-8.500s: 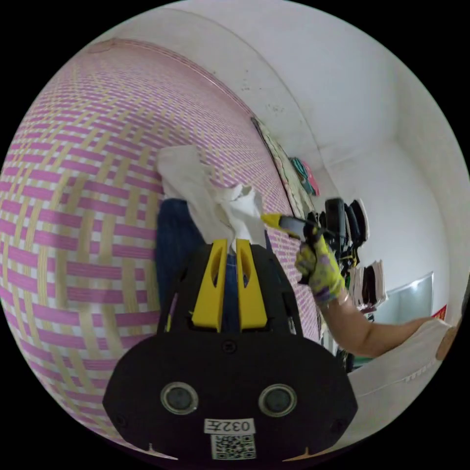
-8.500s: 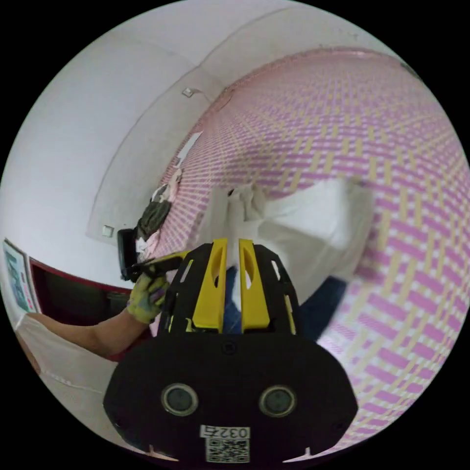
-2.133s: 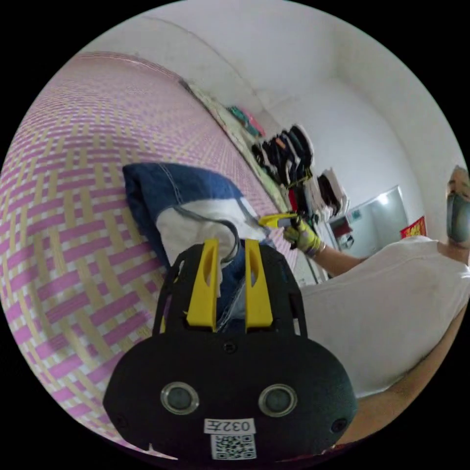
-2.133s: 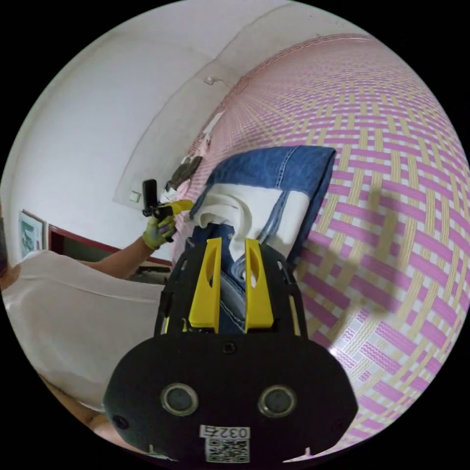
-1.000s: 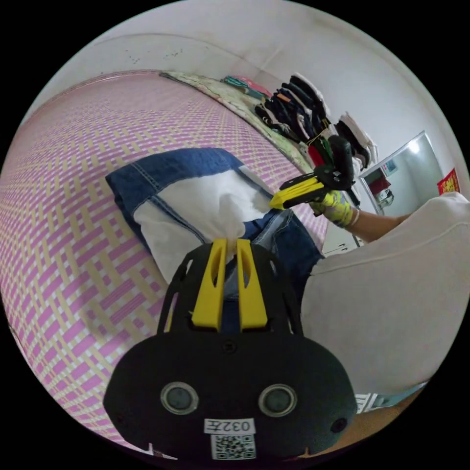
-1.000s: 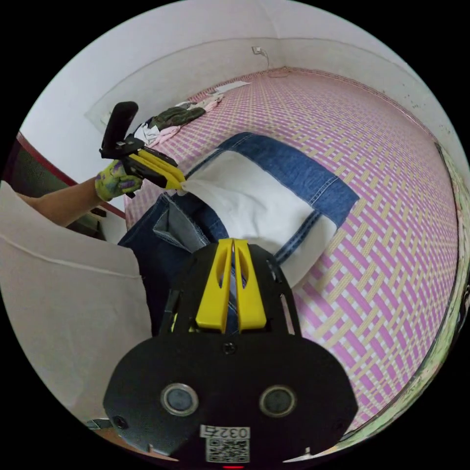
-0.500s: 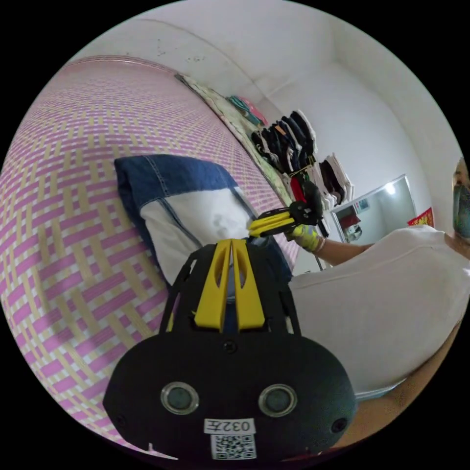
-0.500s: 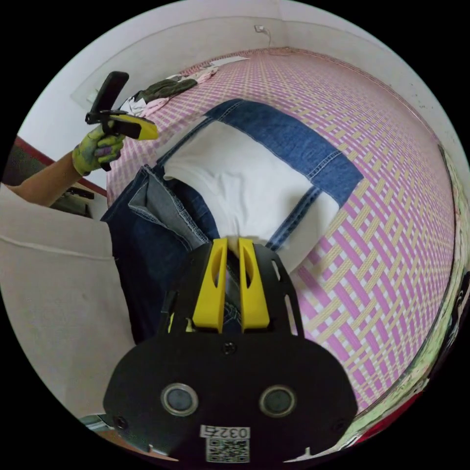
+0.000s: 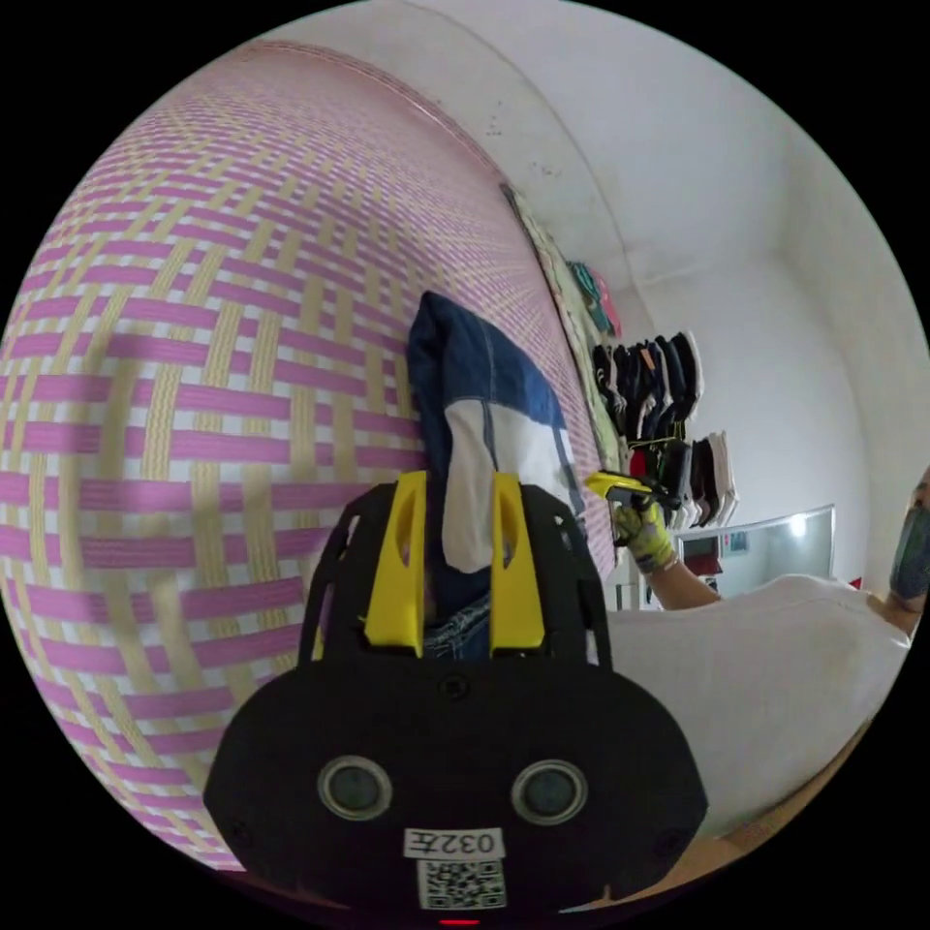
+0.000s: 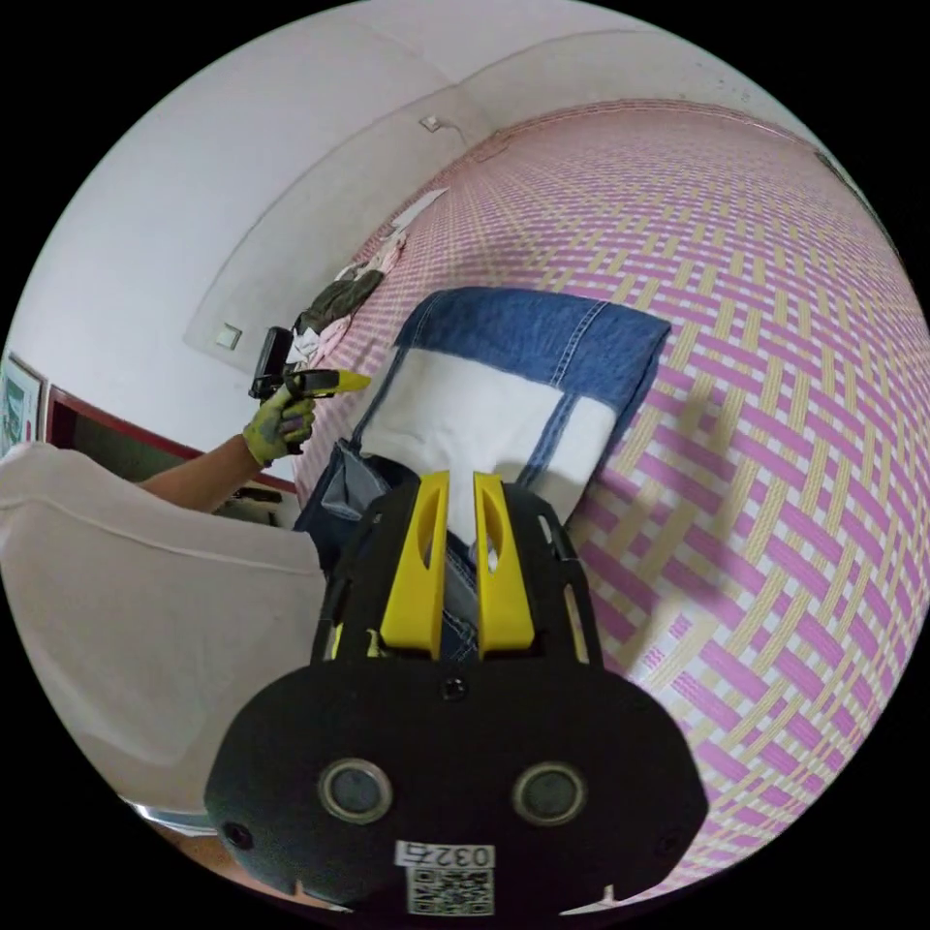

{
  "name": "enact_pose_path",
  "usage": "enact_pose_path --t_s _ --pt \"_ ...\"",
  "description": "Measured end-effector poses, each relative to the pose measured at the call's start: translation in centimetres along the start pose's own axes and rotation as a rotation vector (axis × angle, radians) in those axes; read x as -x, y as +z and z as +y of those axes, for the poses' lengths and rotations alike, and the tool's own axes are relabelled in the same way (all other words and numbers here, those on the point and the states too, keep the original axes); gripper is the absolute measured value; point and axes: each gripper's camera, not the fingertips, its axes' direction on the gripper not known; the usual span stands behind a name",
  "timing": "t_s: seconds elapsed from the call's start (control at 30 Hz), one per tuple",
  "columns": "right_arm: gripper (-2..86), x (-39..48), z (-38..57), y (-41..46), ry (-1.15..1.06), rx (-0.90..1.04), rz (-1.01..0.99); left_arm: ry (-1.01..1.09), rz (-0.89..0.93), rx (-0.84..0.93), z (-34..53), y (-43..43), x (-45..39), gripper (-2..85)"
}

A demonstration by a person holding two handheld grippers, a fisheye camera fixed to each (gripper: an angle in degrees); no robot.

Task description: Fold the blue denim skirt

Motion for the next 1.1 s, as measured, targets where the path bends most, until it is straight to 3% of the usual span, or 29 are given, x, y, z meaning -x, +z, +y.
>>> enact_pose_path --t_s 0.13,0.3,0.47,0.57,0.67,0.77,0.9,1.1 --pt "5.1 -1.2 -2.0 1.0 -0.007 -0.017 -0.042 0.050 -0.025 0.139 -0.7 3.2 0.4 4.9" --pt "4.7 1.2 -8.9 4.0 -0.161 0.006 -0.058 0.061 -0.055 0.091 0.7 2.9 0.3 4.6" --pt "4.0 2.4 -17.2 10.2 -0.252 0.111 -0.062 0.091 -0.205 0.153 1.8 4.4 -0.2 -0.1" --pt "1.0 1.5 -19.8 13.7 -0.228 0.205 -0.019 0.033 -0.112 0.154 2.6 4.4 1.1 -1.5" --pt "-0.3 -0.5 -20.7 15.5 -0.165 0.250 0.031 -0.120 0.010 0.074 4.8 3.5 4.3 -1.6" --pt "0.5 -2.9 -20.7 16.3 -0.069 0.267 -0.007 -0.239 -0.013 0.082 6.8 4.3 7.7 -1.3" --pt "4.6 -4.4 -19.2 13.7 -0.047 0.153 -0.148 -0.177 0.110 -0.044 8.1 3.0 7.9 -1.0" --pt "4.0 -5.1 -12.7 8.8 -0.103 0.033 -0.178 -0.016 0.034 -0.112 5.5 3.5 4.5 -0.9"
